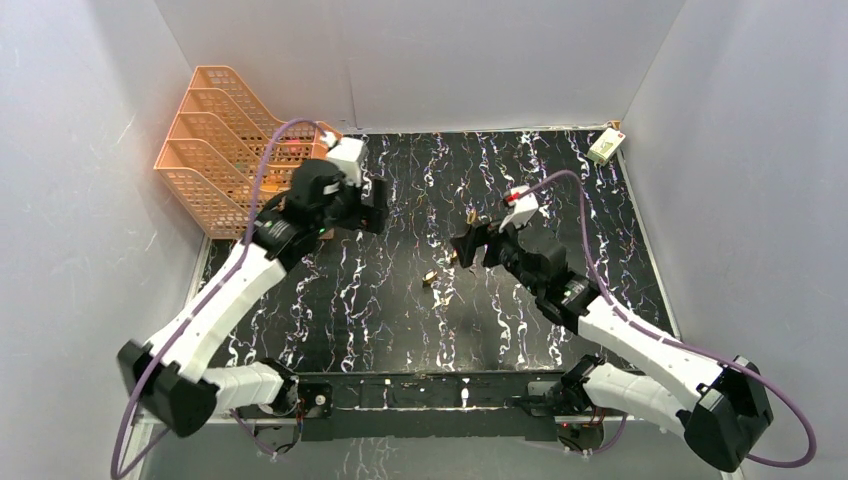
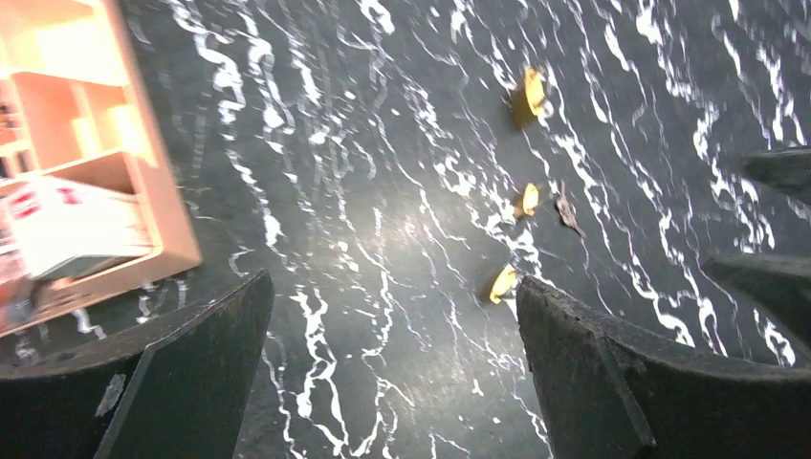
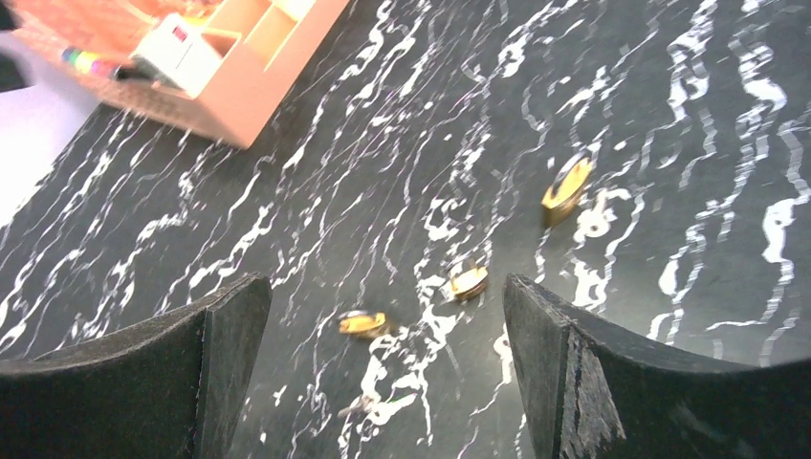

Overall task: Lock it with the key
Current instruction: Reset both arms

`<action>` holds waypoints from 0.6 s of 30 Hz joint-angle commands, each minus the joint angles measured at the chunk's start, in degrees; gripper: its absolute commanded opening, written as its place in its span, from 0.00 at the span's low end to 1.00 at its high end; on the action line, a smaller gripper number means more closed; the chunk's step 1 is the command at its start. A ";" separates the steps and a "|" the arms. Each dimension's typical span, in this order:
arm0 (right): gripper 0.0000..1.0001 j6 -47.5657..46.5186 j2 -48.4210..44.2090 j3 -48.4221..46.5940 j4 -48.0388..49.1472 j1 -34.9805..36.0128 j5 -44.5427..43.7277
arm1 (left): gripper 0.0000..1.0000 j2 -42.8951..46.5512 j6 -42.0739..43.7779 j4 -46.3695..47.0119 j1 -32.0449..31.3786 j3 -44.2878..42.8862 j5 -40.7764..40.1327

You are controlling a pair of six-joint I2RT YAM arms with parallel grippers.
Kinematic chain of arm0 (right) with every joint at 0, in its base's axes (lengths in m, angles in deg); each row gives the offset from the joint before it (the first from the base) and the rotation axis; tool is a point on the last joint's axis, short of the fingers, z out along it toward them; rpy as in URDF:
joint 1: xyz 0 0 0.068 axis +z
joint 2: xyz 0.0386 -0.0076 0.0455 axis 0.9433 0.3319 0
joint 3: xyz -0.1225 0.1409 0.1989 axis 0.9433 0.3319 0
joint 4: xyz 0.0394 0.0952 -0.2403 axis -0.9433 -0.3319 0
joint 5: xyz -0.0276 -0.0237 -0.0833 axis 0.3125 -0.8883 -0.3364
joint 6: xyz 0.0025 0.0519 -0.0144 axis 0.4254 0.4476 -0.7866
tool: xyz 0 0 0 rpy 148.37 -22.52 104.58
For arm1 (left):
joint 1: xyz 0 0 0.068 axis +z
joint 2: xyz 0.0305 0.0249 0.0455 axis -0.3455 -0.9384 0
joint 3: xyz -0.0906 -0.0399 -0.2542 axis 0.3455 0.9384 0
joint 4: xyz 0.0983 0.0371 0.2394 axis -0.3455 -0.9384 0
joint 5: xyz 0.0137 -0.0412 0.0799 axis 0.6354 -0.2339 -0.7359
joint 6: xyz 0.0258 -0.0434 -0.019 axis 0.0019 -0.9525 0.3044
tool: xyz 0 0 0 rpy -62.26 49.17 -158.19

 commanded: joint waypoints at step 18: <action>0.98 0.07 0.71 -7.68 -9.45 -7.33 -17.90 | 0.98 21.84 0.20 11.95 5.57 16.84 -10.86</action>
